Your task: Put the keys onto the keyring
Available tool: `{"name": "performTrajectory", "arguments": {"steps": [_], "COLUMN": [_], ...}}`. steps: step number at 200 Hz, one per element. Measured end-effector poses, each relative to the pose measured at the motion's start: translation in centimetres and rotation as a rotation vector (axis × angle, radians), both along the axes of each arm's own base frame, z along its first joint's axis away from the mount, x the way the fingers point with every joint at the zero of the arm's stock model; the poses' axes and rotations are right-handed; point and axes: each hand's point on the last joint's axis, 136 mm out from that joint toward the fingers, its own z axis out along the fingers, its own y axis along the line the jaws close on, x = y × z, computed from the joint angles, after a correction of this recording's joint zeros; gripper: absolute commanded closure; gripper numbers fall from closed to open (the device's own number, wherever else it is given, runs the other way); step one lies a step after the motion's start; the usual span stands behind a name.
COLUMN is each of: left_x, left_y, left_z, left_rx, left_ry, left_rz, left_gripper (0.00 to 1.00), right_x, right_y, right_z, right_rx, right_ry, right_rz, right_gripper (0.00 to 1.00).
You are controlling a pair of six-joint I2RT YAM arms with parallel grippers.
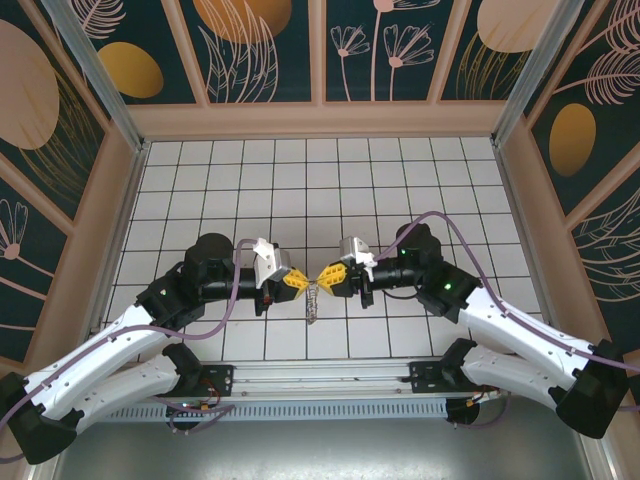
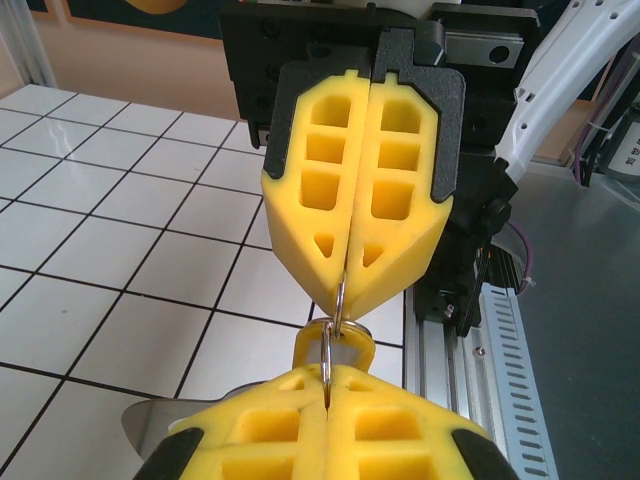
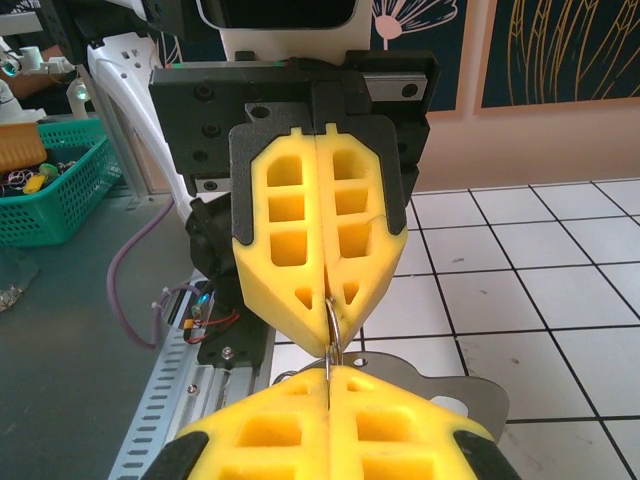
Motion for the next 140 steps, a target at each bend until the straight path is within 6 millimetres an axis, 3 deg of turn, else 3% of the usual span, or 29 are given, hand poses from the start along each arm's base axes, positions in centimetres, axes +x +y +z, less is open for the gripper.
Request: {"name": "performTrajectory", "arguments": {"steps": [85,140], "left_x": [0.12,0.12], "left_y": [0.03,0.03], "left_z": [-0.04,-0.04], "left_rx": [0.003,0.003], "left_ry": [-0.008,-0.008], "left_rz": [0.005,0.005], "left_gripper": [1.00,1.00], "right_x": [0.96,0.53], "right_y": [-0.68,-0.52], "right_z": [-0.38,-0.27], "right_rx": [0.008,0.017], "right_ry": [0.018,0.031], "right_rz": [-0.043,-0.011], "right_gripper": [1.00,1.00]}}
